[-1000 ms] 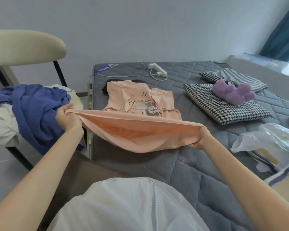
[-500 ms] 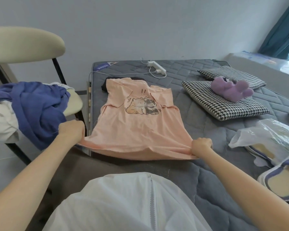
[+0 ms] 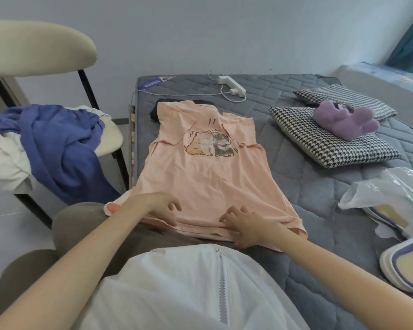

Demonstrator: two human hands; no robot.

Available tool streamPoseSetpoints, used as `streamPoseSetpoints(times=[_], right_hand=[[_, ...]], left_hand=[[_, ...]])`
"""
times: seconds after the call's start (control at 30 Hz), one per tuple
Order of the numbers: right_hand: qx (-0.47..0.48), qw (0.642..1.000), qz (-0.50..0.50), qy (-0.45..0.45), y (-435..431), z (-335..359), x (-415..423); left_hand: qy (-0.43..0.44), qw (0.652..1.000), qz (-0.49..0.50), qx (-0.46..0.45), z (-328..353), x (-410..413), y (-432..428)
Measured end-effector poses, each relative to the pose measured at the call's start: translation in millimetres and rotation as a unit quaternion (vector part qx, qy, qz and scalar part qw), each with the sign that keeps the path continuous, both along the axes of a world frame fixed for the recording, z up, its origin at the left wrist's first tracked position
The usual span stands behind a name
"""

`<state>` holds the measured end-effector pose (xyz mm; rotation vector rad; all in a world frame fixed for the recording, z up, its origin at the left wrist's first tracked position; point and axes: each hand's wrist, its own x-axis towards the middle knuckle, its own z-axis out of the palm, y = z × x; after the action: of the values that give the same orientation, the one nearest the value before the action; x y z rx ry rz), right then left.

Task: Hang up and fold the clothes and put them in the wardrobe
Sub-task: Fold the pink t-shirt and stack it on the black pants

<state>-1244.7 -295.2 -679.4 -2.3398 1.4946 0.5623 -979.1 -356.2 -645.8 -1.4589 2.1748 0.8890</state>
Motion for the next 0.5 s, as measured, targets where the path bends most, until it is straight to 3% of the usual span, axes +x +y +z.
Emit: streamPoseSetpoints(times=[0.07, 0.2, 0.33, 0.5], right_hand=[[-0.079, 0.996, 0.036, 0.024, 4, -11, -3], [-0.145, 0.987, 0.060, 0.032, 0, -19, -6], [-0.174, 0.983, -0.008, -0.051, -13, -7, -15], [-0.142, 0.963, -0.123, -0.196, -24, 8, -25]], left_hand=[[-0.009, 1.000, -0.013, -0.011, -14, -9, -2], [-0.005, 1.000, -0.001, -0.002, -30, -12, -3], [-0.031, 0.999, -0.027, -0.029, -37, -14, -7], [-0.040, 0.995, -0.035, -0.080, -37, -9, -14]])
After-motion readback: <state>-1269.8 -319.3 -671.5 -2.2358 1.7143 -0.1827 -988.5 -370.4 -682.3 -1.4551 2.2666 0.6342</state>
